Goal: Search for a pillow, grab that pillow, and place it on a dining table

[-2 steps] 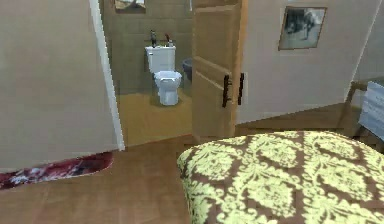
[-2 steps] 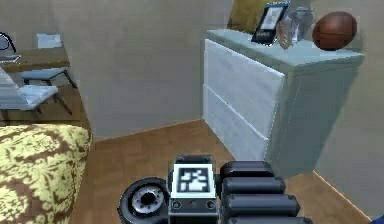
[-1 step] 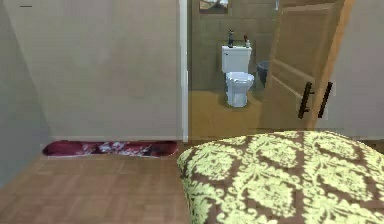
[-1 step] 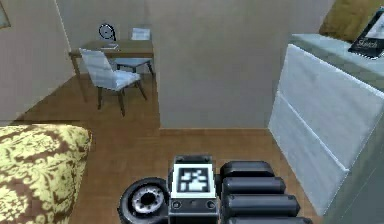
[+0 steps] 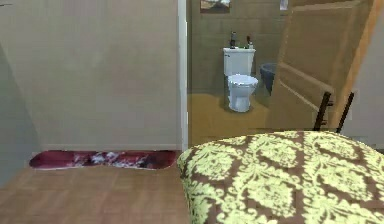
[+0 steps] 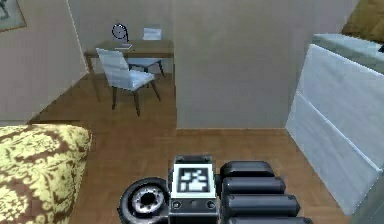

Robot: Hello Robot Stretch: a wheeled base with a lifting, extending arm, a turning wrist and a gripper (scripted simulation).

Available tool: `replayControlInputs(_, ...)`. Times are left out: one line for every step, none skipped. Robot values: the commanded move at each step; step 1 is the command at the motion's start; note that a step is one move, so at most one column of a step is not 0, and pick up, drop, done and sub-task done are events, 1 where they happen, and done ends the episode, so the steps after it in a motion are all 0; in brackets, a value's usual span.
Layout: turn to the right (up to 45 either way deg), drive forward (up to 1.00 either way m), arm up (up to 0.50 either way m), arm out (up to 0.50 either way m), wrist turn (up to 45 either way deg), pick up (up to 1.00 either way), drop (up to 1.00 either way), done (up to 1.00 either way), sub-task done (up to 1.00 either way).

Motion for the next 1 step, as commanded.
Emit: replayControlInputs(45.0,0.00,0.00,0.00,0.0,0.00,0.00,0.00,0.00)
